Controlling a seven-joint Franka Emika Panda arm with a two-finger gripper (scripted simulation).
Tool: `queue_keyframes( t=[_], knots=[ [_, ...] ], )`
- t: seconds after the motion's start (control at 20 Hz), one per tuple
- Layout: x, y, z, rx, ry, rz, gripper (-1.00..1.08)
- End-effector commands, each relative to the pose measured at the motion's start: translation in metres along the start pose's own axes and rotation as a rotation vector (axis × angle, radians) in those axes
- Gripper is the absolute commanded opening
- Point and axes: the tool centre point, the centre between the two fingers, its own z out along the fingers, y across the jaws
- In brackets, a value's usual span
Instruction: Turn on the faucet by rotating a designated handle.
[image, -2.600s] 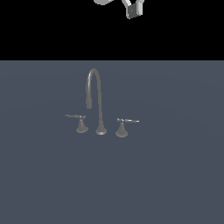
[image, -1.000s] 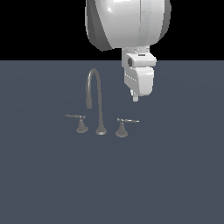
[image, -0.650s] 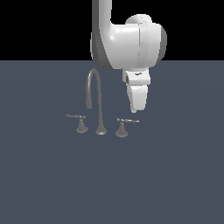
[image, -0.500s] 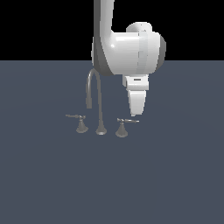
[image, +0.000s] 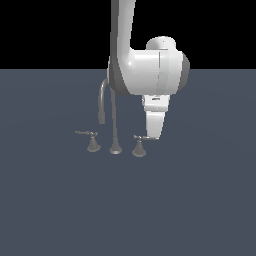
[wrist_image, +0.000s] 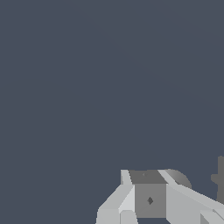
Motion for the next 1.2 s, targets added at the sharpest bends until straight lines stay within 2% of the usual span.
queue_keyframes(
  t=[0.0,0.15,0.75,0.8,0.85,1.15],
  knots=[
    [-0.004,0.001,0.005,-0.006,-0.003,-0.001,-1.00],
    [-0.004,0.002,0.005,-0.006,-0.003,-0.002,-1.00],
    [0.013,0.039,0.005,-0.006,-0.003,-0.001,-1.00],
    [0.013,0.039,0.005,-0.006,-0.003,-0.001,-1.00],
    [0.008,0.028,0.000,0.013,-0.006,-0.005,-1.00],
    [0.004,0.051,0.002,0.006,-0.005,-0.004,-1.00]
  ],
)
